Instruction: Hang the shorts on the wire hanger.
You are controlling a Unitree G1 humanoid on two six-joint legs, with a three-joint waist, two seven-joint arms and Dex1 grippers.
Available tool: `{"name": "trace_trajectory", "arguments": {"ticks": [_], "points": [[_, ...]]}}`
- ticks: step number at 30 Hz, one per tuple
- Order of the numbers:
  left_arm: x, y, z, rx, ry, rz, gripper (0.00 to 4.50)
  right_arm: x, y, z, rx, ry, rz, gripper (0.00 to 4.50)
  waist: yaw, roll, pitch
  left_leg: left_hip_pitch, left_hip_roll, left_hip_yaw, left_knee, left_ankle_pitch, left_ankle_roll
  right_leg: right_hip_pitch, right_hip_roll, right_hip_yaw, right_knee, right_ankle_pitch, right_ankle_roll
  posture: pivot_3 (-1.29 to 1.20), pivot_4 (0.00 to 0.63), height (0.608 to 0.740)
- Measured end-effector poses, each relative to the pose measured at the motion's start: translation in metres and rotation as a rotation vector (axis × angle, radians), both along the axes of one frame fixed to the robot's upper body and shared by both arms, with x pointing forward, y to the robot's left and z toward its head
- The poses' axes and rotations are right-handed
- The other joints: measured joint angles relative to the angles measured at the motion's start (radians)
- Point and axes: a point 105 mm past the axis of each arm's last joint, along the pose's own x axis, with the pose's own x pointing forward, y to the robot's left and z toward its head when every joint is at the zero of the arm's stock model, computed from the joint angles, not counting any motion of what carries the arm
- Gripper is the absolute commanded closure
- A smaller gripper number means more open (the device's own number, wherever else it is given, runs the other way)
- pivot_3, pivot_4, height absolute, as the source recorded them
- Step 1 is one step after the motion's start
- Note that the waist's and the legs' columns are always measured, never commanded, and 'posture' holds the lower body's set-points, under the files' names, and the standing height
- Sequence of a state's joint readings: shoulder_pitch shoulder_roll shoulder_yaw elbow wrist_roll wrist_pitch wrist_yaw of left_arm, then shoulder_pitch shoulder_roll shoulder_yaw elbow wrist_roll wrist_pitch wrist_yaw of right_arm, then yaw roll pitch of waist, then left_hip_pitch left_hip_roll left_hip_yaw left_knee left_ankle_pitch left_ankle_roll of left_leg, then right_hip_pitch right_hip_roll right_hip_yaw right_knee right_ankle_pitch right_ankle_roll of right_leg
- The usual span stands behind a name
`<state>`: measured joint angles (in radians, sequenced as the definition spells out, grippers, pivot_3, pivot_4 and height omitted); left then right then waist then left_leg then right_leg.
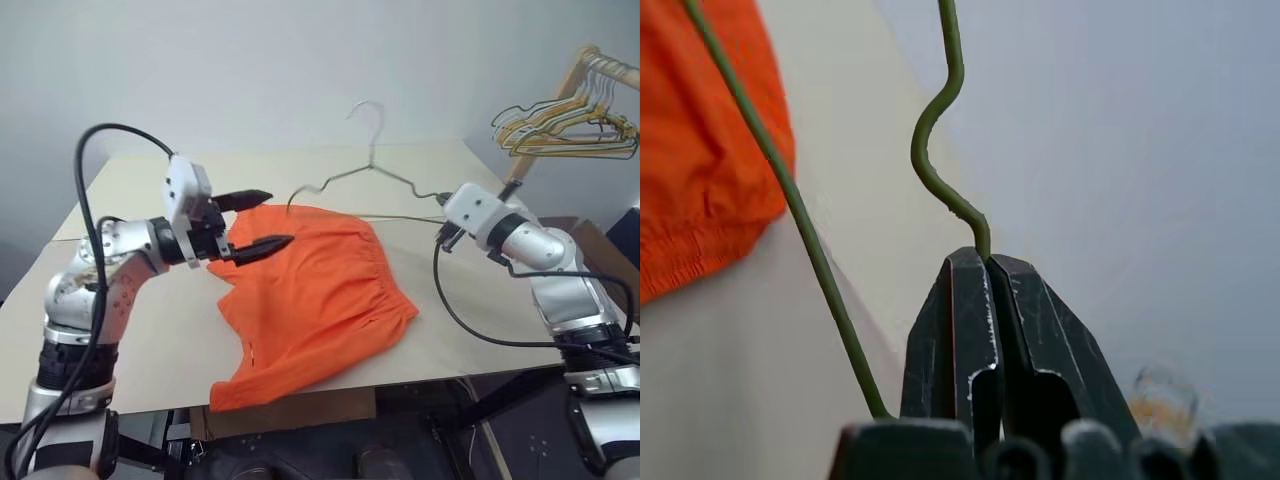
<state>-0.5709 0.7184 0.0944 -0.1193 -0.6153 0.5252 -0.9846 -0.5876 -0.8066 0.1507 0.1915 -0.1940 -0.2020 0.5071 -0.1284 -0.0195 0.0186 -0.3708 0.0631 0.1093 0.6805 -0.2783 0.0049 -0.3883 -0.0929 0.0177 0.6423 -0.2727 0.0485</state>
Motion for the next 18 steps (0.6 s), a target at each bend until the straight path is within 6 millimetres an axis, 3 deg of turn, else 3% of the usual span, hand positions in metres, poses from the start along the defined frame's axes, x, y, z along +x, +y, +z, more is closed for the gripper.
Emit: {"name": "trace_trajectory", "arguments": {"ticks": [4,9,18], "points": [[0.016,0.014,0.0,0.038,0.017,0.05,0.0,-0.01,0.011,0.001,-0.063,-0.053,0.127,4.46,-0.008,0.0,0.0,0.001,0.0,0.0,0.0,0.0,0.0,0.0,0.0,0.0,0.0,0.0,0.0,-0.11,0.0,0.74],[0.028,0.014,-0.015,0.09,0.083,0.05,0.0,-0.017,0.023,0.009,-0.08,-0.087,0.22,4.46,-0.018,0.0,0.0,0.0,0.0,0.0,0.0,0.0,-0.001,0.0,0.0,0.0,0.0,0.0,0.0,-0.13,0.0,0.74],[0.022,0.002,-0.051,0.204,0.213,-0.135,0.0,-0.023,0.032,0.015,-0.088,-0.093,0.255,4.46,-0.029,0.0,0.0,0.001,0.001,0.001,0.0,0.001,-0.001,0.0,0.0,0.0,0.001,0.0,0.0,-0.14,0.0,0.74]]}}
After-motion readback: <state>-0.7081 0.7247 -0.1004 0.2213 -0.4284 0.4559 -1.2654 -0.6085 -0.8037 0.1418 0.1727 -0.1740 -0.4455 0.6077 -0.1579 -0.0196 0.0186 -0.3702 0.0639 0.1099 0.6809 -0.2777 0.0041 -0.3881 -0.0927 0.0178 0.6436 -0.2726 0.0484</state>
